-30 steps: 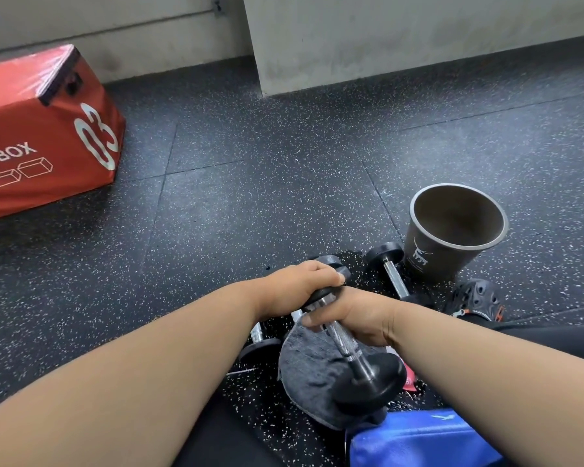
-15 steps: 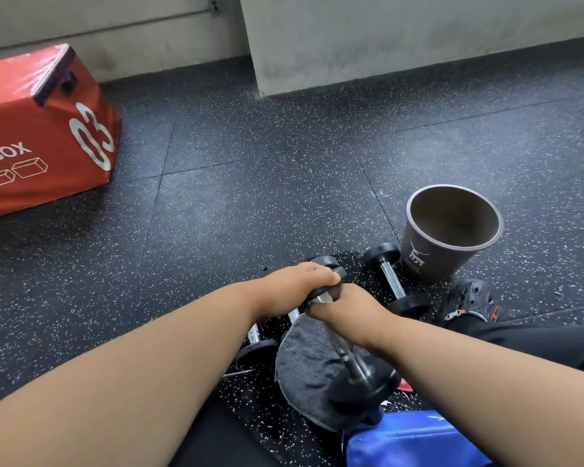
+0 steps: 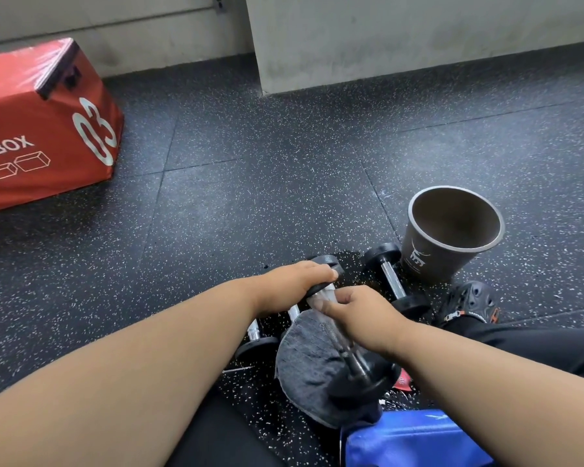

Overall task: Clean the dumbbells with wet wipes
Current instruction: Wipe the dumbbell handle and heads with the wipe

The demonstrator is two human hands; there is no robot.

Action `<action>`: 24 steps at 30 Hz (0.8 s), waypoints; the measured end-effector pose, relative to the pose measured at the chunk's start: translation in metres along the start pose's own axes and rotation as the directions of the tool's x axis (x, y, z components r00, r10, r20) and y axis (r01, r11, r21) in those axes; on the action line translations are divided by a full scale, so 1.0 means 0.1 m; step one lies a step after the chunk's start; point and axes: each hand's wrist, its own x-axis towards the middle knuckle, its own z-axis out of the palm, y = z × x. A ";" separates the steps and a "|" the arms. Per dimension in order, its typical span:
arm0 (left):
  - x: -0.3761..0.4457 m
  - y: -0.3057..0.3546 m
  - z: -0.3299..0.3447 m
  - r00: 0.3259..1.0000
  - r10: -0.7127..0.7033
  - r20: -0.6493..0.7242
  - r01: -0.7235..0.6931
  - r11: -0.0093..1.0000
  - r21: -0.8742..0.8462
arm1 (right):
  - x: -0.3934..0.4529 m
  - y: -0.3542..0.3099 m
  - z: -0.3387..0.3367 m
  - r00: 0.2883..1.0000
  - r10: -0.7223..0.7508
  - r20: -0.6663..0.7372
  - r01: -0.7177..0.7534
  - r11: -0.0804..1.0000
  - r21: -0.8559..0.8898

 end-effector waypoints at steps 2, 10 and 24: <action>0.00 -0.01 0.00 1.000 -0.010 0.002 0.010 1.000 -0.004 | 0.00 0.02 -0.08 0.988 0.033 0.153 -0.063 0.978 0.198; 0.01 0.01 0.01 0.999 0.031 0.012 -0.031 0.999 -0.033 | 0.10 0.01 -0.06 0.996 0.008 0.094 -0.028 0.977 0.212; -0.03 0.01 -0.02 1.000 -0.019 -0.007 0.020 0.998 0.064 | 0.00 -0.01 -0.25 0.971 0.033 0.235 -0.048 0.997 0.059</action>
